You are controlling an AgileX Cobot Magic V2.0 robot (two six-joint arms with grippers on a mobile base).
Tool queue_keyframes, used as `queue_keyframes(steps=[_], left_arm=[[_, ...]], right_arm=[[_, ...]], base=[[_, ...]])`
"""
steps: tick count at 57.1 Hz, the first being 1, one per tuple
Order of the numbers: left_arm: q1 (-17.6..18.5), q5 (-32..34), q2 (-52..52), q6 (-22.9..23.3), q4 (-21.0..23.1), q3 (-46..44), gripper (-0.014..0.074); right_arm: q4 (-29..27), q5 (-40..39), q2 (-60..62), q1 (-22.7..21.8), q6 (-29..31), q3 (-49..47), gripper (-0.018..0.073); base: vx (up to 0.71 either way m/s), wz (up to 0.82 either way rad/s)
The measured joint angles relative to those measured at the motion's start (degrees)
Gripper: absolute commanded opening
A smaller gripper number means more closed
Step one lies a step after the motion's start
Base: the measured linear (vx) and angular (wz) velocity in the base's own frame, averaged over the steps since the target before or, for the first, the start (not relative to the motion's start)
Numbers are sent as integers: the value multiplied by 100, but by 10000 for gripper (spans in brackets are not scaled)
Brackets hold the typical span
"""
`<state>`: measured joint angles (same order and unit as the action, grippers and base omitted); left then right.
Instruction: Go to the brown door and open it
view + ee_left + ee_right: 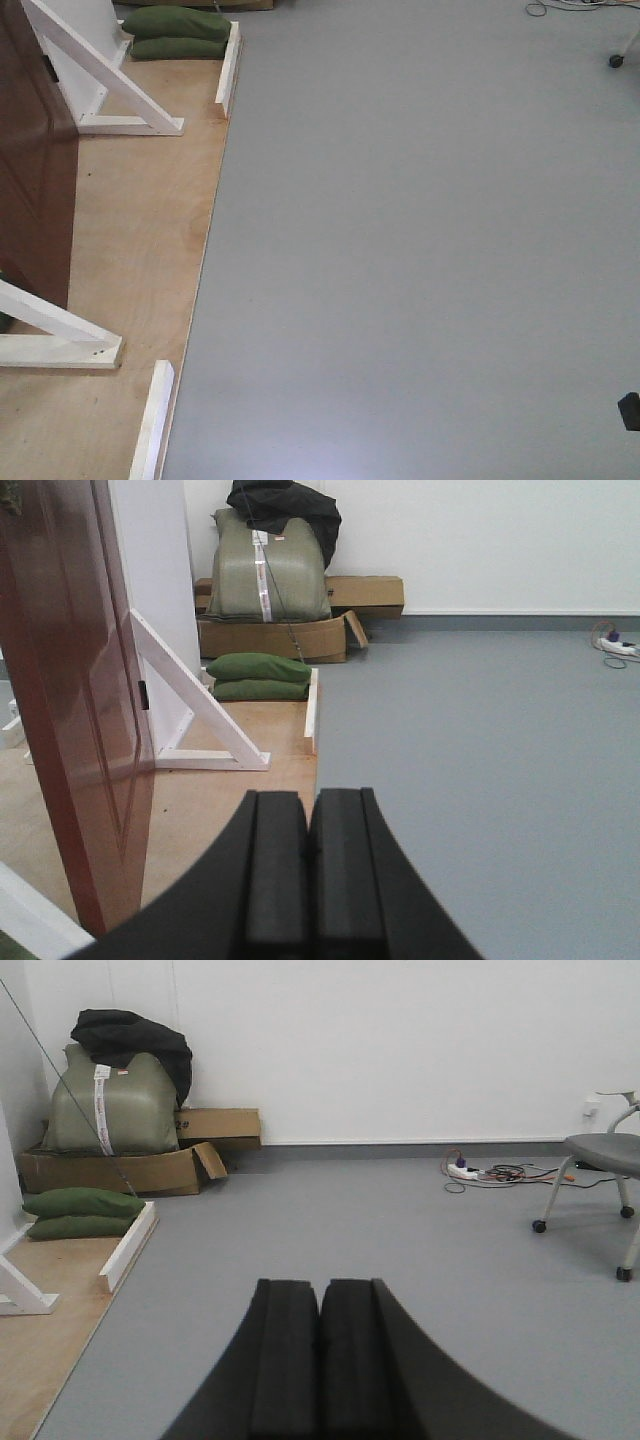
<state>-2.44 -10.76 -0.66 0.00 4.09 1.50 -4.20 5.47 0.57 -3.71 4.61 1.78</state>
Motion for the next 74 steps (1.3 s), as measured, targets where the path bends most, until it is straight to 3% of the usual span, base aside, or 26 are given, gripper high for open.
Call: queue_keyframes(steps=[74], left_arm=[[0, 0, 0, 0, 0, 0, -3]], right_arm=[[0, 0, 0, 0, 0, 0, 0]], base=[[30, 0]])
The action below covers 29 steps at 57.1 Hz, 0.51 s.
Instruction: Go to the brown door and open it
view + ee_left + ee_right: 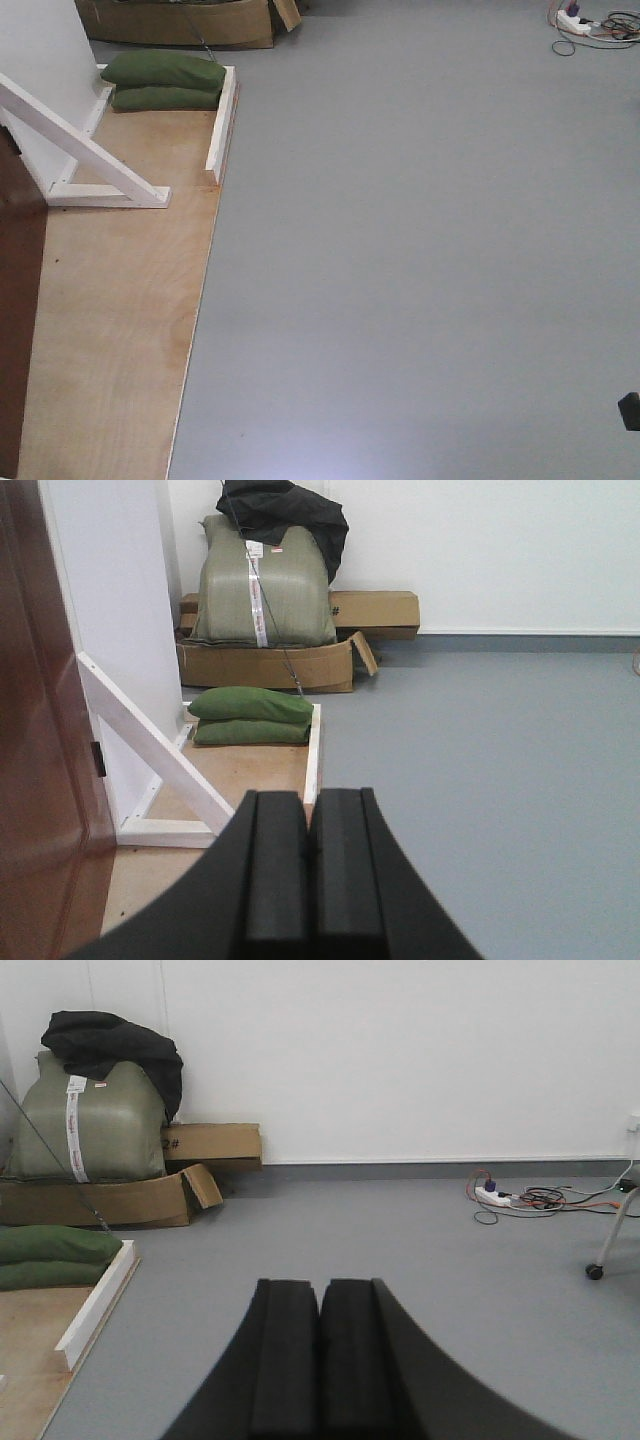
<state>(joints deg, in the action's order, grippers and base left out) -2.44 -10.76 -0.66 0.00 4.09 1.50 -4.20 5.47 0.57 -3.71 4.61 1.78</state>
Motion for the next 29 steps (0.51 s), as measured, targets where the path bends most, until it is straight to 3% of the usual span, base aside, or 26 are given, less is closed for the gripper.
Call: queue_keyframes(steps=[29], left_arm=[[0, 0, 0, 0, 0, 0, -3]], right_arm=[[0, 0, 0, 0, 0, 0, 0]], base=[[14, 2]])
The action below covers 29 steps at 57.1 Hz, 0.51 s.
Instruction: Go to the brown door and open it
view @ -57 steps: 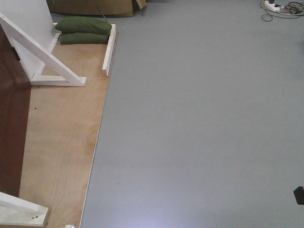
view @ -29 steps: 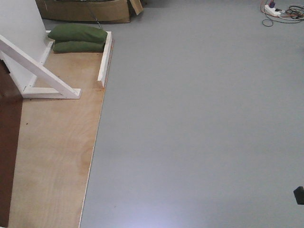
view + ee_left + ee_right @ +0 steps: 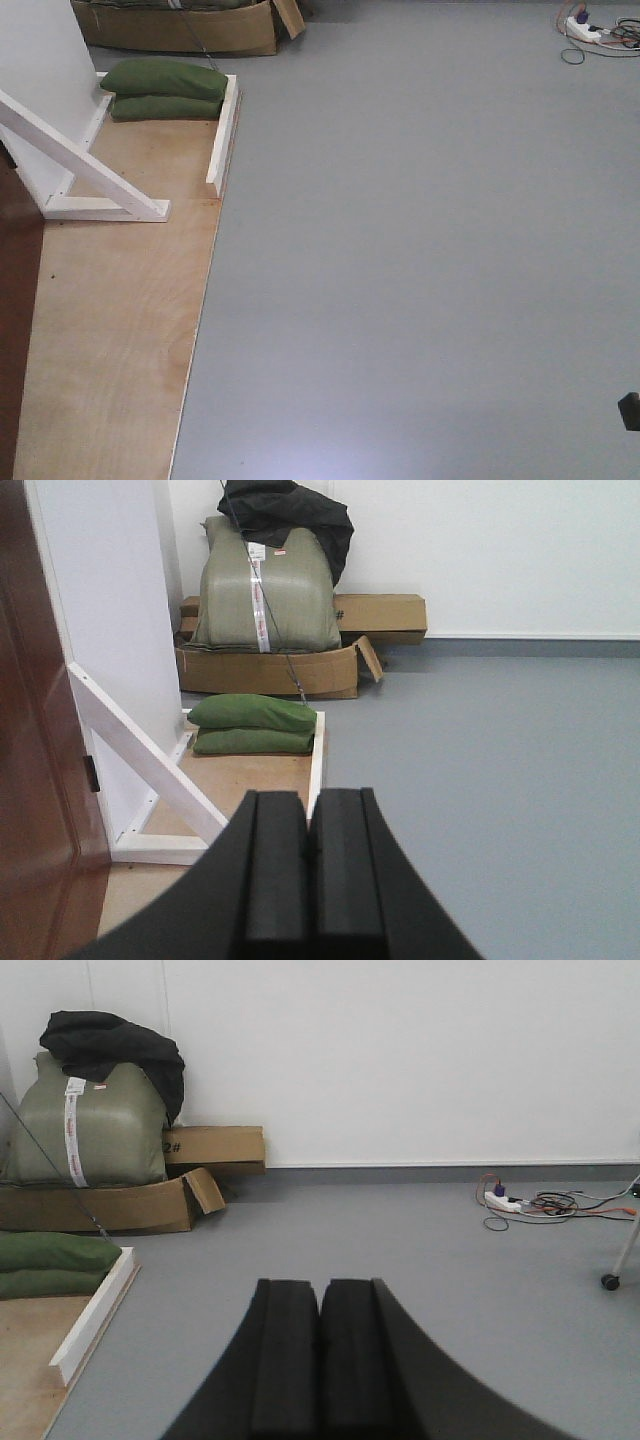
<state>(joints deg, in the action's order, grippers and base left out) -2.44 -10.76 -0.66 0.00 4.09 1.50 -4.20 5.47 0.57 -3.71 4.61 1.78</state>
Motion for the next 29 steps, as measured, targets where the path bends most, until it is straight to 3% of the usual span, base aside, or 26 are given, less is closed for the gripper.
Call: queue_keyframes(steps=[29], left_arm=[[0, 0, 0, 0, 0, 0, -3]], right_arm=[[0, 0, 0, 0, 0, 0, 0]], base=[[2, 0]])
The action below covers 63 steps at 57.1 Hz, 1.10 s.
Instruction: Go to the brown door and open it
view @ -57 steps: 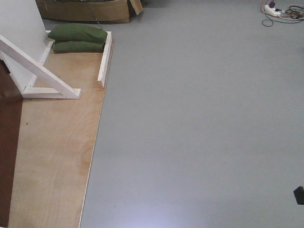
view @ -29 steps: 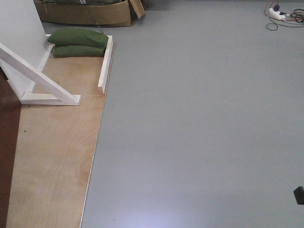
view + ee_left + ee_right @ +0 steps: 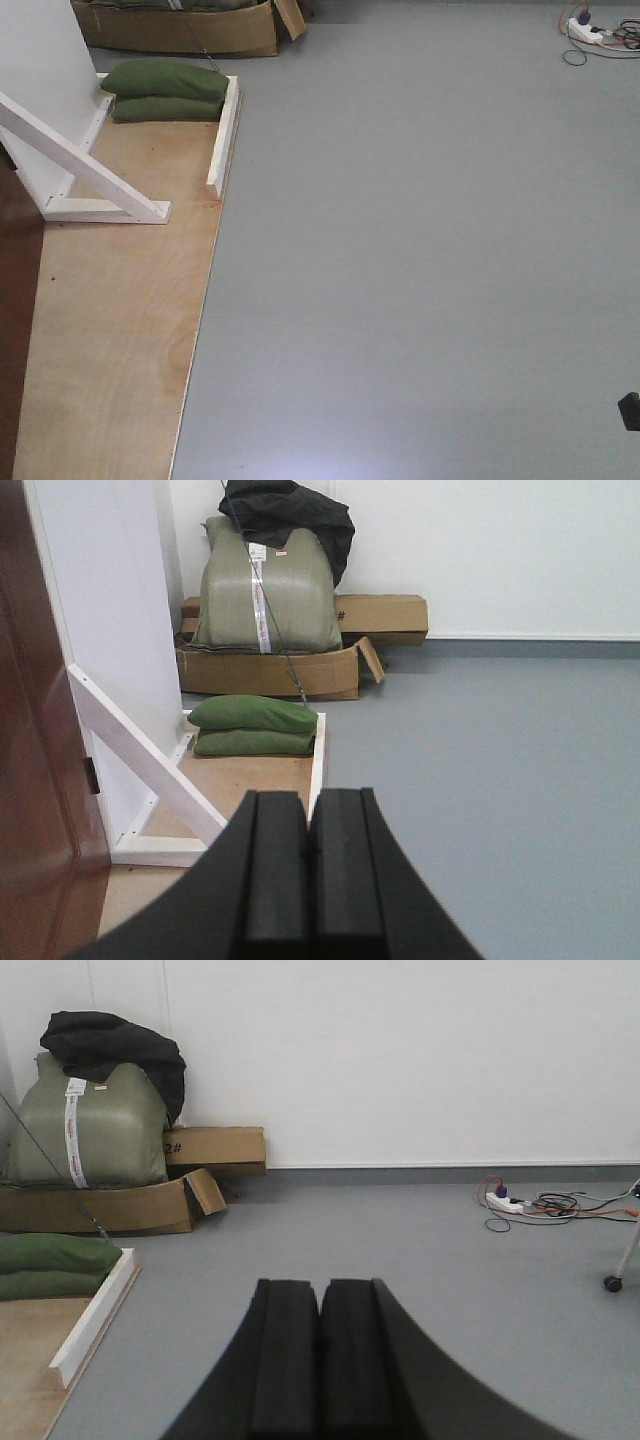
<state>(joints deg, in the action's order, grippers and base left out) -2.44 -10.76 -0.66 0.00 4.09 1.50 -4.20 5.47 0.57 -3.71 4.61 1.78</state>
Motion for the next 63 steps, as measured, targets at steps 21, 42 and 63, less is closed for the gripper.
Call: queue_keyframes(steps=[21, 42, 63], left_arm=[[0, 0, 0, 0, 0, 0, -3], [0, -477, 0, 0, -2, -441, -3], [0, -549, 1714, 0, -13, -2900, -3]], right_arm=[[0, 0, 0, 0, 0, 0, 0], [0, 0, 0, 0, 0, 0, 0], [0, 0, 0, 0, 0, 0, 0]], base=[[0, 0], [0, 0], [0, 0]])
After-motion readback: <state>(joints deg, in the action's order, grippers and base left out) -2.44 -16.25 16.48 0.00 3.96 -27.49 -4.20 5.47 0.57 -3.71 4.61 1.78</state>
